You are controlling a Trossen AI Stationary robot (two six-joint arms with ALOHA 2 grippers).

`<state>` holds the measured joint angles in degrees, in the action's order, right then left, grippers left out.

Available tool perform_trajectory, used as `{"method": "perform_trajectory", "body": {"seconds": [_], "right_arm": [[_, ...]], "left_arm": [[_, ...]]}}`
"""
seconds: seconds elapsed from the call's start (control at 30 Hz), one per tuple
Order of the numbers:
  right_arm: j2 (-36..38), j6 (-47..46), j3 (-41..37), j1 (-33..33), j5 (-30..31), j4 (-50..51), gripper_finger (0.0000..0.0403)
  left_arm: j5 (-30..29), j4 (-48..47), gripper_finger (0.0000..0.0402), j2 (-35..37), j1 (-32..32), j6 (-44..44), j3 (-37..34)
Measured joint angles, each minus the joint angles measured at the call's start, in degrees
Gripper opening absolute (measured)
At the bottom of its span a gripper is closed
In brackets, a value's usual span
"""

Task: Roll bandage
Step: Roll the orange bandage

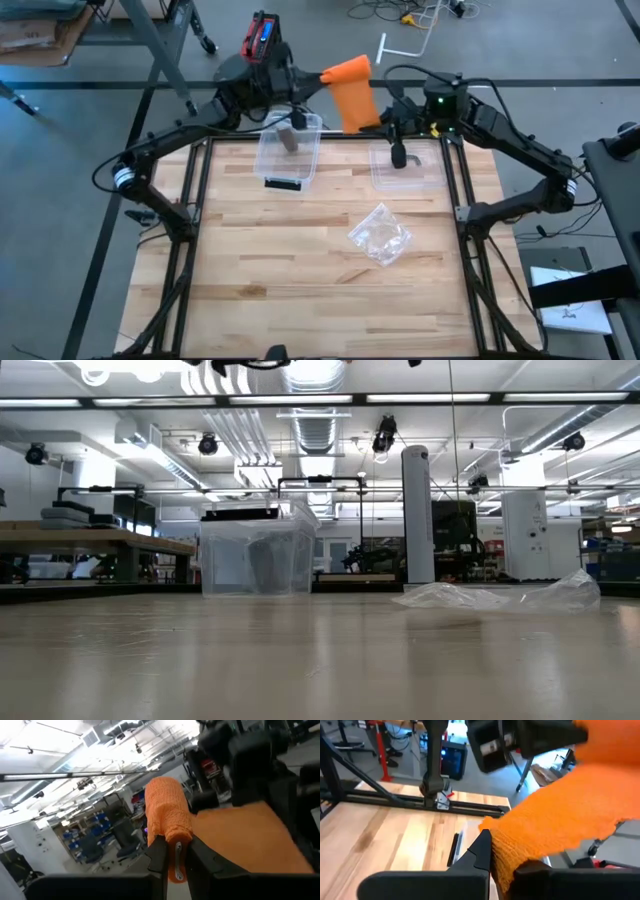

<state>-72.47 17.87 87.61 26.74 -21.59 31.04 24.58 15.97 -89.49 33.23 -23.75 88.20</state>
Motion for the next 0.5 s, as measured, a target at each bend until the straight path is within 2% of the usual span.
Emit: {"method": "perform_trajectory", "body": {"seconds": [0.17,0.37,0.5], "right_arm": [[-1.7,1.2,0.0,0.0,0.2,0.1,0.0],[-2.3,4.3,0.0,0.5,1.1,0.4,0.0],[-2.3,6.9,0.0,1.1,5.1,1.9,0.0]], "left_arm": [[0.4,0.3,0.0035,2.2,0.6,2.5,0.0],[6.4,0.0,0.0034,4.2,2.1,10.4,0.0],[10.1,0.1,0.0035,5.9,3.3,14.7,0.0]]}}
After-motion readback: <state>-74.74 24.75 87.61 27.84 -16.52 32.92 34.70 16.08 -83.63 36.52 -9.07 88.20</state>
